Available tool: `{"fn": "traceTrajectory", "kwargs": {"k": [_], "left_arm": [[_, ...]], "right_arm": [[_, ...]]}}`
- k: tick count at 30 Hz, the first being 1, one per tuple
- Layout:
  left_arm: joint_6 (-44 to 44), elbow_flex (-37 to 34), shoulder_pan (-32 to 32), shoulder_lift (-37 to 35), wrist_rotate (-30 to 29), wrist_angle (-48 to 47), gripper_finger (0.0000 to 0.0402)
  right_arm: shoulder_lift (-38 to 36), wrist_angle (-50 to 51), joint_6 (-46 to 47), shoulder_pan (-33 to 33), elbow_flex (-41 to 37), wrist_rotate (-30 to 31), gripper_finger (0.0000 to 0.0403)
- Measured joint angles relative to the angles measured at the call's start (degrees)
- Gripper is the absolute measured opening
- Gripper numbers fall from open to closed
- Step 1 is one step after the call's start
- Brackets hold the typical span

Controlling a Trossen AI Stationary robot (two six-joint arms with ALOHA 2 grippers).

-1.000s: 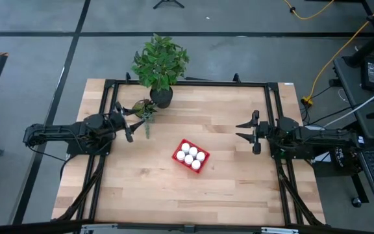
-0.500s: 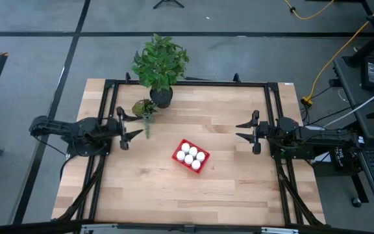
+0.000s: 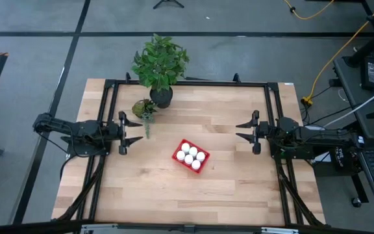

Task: Pick and place pill bottles into a basket
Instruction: Return to Home Position

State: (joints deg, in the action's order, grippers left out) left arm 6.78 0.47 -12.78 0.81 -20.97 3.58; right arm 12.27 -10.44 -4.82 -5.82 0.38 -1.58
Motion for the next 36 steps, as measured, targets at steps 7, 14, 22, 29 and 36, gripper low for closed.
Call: {"fn": "traceTrajectory", "kwargs": {"k": [7, 14, 22, 29, 36], "left_arm": [[0.0, 0.0, 2.1, -0.8, 0.2, 0.0, 0.0246], [3.0, 0.0, 6.3, -0.8, 0.4, 0.0, 0.0244], [-3.1, 0.0, 14.9, -0.8, 17.1, -2.5, 0.0245], [1.6, 0.0, 17.0, -0.8, 18.5, -2.6, 0.0246], [1.1, 0.0, 17.4, -0.8, 19.1, -2.6, 0.0244]], "right_arm": [[0.0, 0.0, 0.0, 0.0, 0.0, 0.0, 0.0157], [0.0, 0.0, 0.0, 0.0, 0.0, 0.0, 0.0157], [0.0, 0.0, 0.0, 0.0, 0.0, 0.0, 0.0157], [0.0, 0.0, 0.0, 0.0, 0.0, 0.0, 0.0157], [0.0, 0.0, 0.0, 0.0, 0.0, 0.0, 0.0157]]}}
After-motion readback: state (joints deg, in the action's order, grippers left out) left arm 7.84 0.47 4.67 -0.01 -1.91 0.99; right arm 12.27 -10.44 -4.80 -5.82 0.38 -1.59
